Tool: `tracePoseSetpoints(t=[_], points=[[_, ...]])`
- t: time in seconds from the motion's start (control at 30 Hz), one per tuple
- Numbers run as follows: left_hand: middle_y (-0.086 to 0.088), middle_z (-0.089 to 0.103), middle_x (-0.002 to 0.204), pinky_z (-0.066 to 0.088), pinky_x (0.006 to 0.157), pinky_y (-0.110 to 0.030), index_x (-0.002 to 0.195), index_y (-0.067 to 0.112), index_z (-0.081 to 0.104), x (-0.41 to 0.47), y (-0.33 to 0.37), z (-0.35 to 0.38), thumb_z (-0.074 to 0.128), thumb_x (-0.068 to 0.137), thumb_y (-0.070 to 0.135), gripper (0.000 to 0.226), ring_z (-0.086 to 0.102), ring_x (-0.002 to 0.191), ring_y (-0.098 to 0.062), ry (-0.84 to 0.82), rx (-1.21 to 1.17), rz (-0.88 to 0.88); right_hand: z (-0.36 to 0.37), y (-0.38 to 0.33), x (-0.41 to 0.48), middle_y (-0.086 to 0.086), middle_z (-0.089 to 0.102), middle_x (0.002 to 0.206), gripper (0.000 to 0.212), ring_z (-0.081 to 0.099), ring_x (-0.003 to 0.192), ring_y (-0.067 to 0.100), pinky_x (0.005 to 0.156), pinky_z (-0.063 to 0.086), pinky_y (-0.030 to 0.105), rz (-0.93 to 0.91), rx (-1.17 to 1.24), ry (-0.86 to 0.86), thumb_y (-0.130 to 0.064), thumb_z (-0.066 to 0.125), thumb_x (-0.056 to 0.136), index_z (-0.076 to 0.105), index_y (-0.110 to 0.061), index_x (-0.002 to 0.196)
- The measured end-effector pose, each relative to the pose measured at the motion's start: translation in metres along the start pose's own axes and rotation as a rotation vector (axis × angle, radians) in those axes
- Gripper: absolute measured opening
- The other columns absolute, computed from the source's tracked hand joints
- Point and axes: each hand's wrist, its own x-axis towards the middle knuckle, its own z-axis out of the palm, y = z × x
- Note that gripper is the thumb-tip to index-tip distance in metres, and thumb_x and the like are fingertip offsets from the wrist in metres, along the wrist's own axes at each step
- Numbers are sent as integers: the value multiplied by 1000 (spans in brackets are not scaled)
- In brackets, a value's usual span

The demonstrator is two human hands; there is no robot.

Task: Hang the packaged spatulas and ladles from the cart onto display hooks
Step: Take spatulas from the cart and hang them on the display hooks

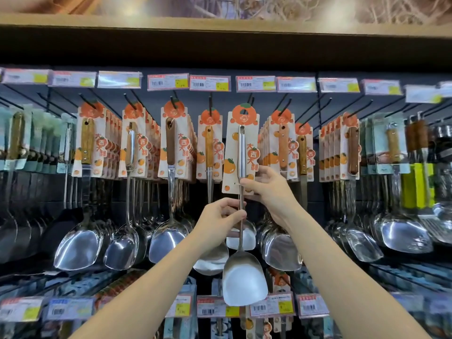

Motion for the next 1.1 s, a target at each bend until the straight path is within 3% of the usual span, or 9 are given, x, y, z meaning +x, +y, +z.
tracePoseSetpoints(t=[0.1,0.2,0.37,0.53,0.67,0.83,0.97,1.1], points=[[-4,77,87,66,74,-40,117,19,71,4,5,4,70,97,17,19,76,89,-19,-7,2,17,-1,-5,3,5,78,110,43,77,98,20,87,62,42,-19,36,-2,-6,75,90,55,-14,127],[-6,80,93,65,74,-37,125,18,67,8,6,10,70,98,18,28,77,89,-19,-18,-65,3,-2,-8,12,6,79,107,38,77,97,22,88,62,46,-39,20,37,-6,76,89,58,-14,122],[-6,80,99,60,68,-30,137,25,57,8,-3,23,71,97,18,43,78,89,-19,-81,-64,4,-8,-14,27,7,79,107,43,78,96,22,89,62,47,-49,11,63,-7,76,89,59,-14,127],[-6,76,93,62,70,-37,138,29,56,19,-1,25,72,96,14,48,77,83,-18,-62,-70,13,-13,-16,37,5,79,109,41,78,96,20,83,63,38,-68,5,53,-9,74,91,59,-17,129],[-4,72,89,59,68,-30,143,24,54,29,4,25,72,96,13,51,75,81,-13,-55,-80,20,-17,-16,48,3,79,110,39,77,100,20,87,62,42,-81,9,78,-11,73,92,61,-20,128],[-9,66,84,65,80,-46,141,23,58,44,1,22,74,94,14,50,68,76,-13,-49,-28,39,-17,-15,61,0,80,104,33,77,98,19,89,61,44,-68,-28,65,-11,73,92,66,-23,122],[-12,64,82,64,73,-38,141,21,58,54,-3,26,74,94,12,50,69,69,-12,-42,-23,35,-19,-6,71,0,80,106,27,77,96,18,87,63,42,-50,-37,70,-9,71,94,69,-28,112],[-11,69,86,66,75,-42,142,22,57,66,-14,30,74,94,14,51,70,70,-15,-8,45,8,-24,7,82,1,79,105,32,76,98,19,82,64,37,-11,-35,90,-8,71,94,67,-25,120]])
